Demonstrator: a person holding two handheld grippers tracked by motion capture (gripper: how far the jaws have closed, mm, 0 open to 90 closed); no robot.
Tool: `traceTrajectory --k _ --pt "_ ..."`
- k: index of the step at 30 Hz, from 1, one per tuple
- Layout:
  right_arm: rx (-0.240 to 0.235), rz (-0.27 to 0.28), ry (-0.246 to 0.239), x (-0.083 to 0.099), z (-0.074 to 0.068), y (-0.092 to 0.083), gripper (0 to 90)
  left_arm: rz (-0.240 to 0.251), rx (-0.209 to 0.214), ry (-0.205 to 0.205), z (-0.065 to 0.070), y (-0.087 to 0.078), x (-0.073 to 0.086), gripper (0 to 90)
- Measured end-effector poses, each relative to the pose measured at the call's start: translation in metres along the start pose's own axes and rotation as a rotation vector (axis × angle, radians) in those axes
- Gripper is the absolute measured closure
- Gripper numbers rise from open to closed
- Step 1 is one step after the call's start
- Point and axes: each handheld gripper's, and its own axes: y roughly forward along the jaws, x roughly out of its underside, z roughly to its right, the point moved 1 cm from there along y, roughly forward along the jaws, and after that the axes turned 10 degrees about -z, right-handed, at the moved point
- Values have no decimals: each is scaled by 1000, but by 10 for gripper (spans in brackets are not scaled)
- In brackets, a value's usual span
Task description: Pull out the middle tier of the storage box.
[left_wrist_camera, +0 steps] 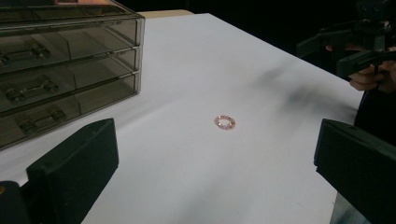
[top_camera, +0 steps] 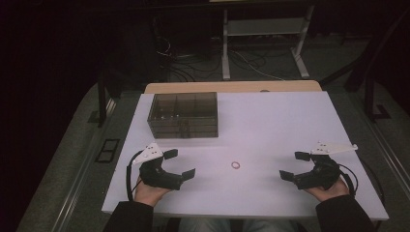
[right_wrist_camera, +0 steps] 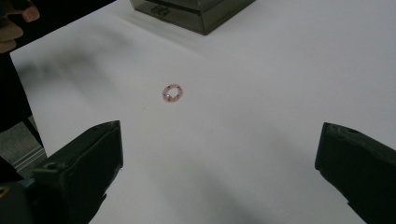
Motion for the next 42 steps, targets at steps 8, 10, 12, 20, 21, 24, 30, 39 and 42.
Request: traceTrajectory --k 8,10,12,20,21,24,30,39,42 --pt "1 -9 -1 0 -1 1 4 -25 8 -2 2 2 -5 0" --pt "1 -9 -4 0 -1 1 4 -29 8 -6 1 2 -7 0" --pt "0 -11 -3 0 -1 1 4 -29 7 -13 1 1 -9 0" --pt "0 -12 -4 0 -1 2 4 -34 4 -33 -3 -1 -16 0" --pt "0 -11 -5 0 -1 2 4 -37 5 -35 -4 -1 -16 0" --pt "0 -10 -5 0 -1 2 4 -40 4 -47 -6 -1 -17 0" --pt "-1 -12 -3 0 -1 2 4 -47 6 -65 -10 0 -20 0" --pt "-3 -14 -1 0 -1 2 4 -46 7 -101 -21 3 -23 0" --pt "-3 -16 -1 0 -1 2 4 -49 5 -112 -24 4 -23 0"
